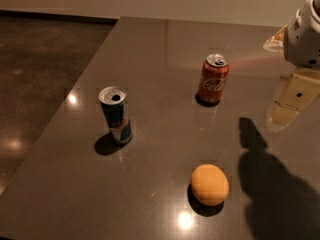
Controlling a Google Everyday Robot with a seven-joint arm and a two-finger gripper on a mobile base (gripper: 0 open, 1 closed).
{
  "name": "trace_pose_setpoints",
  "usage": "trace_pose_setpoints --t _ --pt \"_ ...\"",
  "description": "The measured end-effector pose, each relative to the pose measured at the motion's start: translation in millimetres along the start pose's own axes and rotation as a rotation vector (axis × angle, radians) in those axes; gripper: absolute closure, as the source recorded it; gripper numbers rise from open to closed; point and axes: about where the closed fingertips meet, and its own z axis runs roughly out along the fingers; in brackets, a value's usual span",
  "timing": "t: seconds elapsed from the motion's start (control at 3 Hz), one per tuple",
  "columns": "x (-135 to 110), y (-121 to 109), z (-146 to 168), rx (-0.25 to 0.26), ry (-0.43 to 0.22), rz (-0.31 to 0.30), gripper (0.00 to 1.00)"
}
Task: Knock redbull can over
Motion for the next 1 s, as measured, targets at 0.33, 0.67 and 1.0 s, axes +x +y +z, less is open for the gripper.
trace_pose_setpoints --t 0.33,0.67,1.0 --pt "0 0 0 0.002 -0.001 -0.001 0.00" --pt "-32 2 -4 -0.002 -0.075 -0.038 0.00" --pt "-85 12 -5 -0.029 -0.188 -0.100 0.00"
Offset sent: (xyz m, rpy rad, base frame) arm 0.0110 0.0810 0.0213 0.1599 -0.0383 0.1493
